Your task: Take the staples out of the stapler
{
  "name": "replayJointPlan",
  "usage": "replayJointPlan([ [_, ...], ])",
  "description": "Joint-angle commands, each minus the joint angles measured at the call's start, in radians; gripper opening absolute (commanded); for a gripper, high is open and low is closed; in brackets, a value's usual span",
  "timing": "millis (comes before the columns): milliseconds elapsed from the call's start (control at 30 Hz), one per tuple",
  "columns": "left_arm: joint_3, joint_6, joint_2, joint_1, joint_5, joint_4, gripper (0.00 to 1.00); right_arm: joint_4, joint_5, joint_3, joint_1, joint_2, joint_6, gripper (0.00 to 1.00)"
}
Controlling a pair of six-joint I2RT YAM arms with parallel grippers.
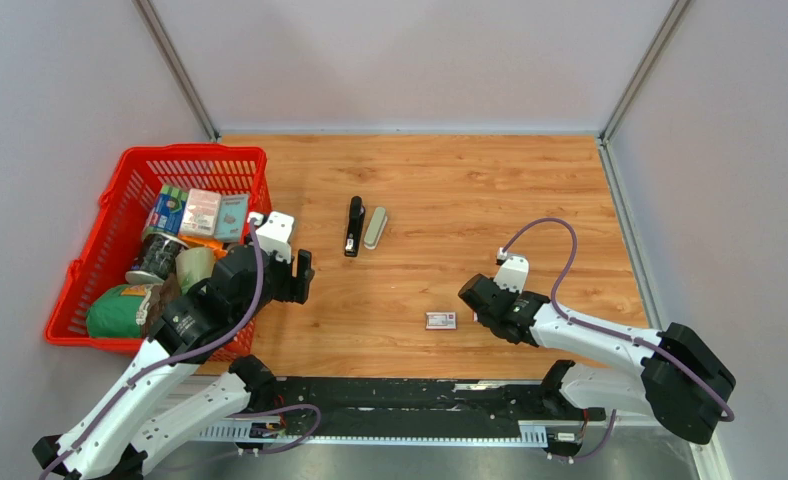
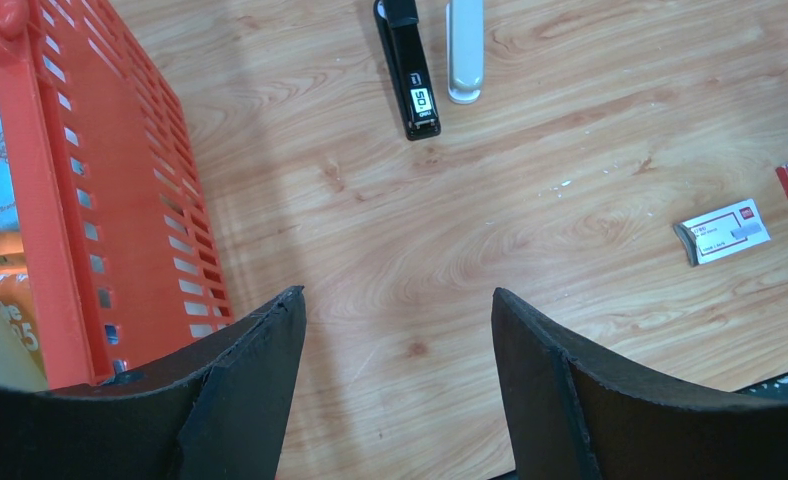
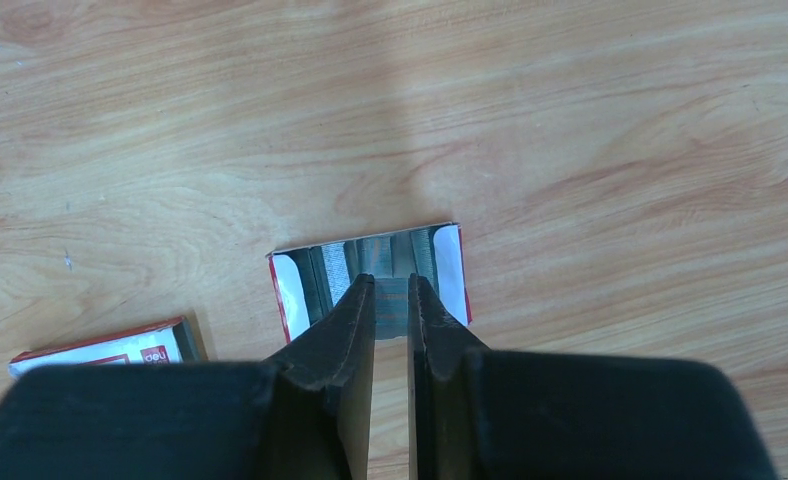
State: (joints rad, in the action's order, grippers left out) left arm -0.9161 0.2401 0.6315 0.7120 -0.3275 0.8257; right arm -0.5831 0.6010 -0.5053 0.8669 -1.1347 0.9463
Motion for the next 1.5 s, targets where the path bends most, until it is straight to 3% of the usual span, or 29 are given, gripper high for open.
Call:
replayJointPlan([
  [0,-0.001,-0.013,0.004,-0.003,-0.001,-0.028,0.75,0.055,0.023,-0.001,-0.005,-0.005,0.020,0.14],
  [767,-0.001,-0.010,-0.003,-0.002,0.002,-0.028,0.75,0.048,-0.010,0.016,-0.005,0.027,0.017,0.14],
  [1467,-0.006,-0.001,0.013,-0.003,0.021,-0.026,0.75,0.006,0.029,-0.015,-0.005,0.029,0.022,0.34],
])
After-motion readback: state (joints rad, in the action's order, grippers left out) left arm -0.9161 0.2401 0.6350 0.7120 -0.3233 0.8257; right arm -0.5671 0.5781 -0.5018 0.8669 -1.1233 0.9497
